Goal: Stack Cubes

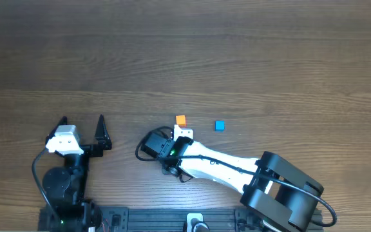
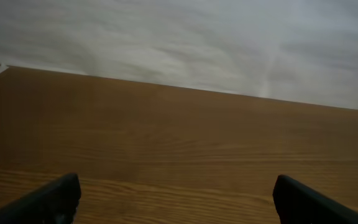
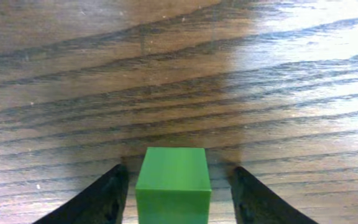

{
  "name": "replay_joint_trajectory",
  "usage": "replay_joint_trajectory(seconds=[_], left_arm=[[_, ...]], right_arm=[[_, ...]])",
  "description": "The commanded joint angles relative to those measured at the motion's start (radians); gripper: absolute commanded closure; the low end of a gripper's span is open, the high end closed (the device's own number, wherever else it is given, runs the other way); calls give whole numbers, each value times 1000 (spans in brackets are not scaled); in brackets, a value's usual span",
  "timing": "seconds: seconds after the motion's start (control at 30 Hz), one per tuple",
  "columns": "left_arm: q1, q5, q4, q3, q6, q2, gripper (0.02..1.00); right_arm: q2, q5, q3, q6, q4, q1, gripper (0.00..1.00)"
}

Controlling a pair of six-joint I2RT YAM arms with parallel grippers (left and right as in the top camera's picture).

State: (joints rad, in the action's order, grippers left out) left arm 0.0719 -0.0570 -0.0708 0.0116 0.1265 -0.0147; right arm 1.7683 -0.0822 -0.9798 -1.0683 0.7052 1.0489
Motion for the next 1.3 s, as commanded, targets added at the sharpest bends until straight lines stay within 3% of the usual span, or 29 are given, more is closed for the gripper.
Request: replay_joint_trajectory(seconds=[0.03,0.5,1.0,1.3], left_arm=[[5,-14,-1,-6,-7,8,18],[5,-14,-1,-6,-7,8,18],[5,-13,-1,-6,-7,8,18],[5,-14,-1,-6,-7,8,18]], right_arm=[[11,-13,-13,11,-11,6,540],[11,-13,-13,11,-11,5,706],[-29,-33,-24,17,1,2,783],[-120,-100,-222,126,267,-78,792]])
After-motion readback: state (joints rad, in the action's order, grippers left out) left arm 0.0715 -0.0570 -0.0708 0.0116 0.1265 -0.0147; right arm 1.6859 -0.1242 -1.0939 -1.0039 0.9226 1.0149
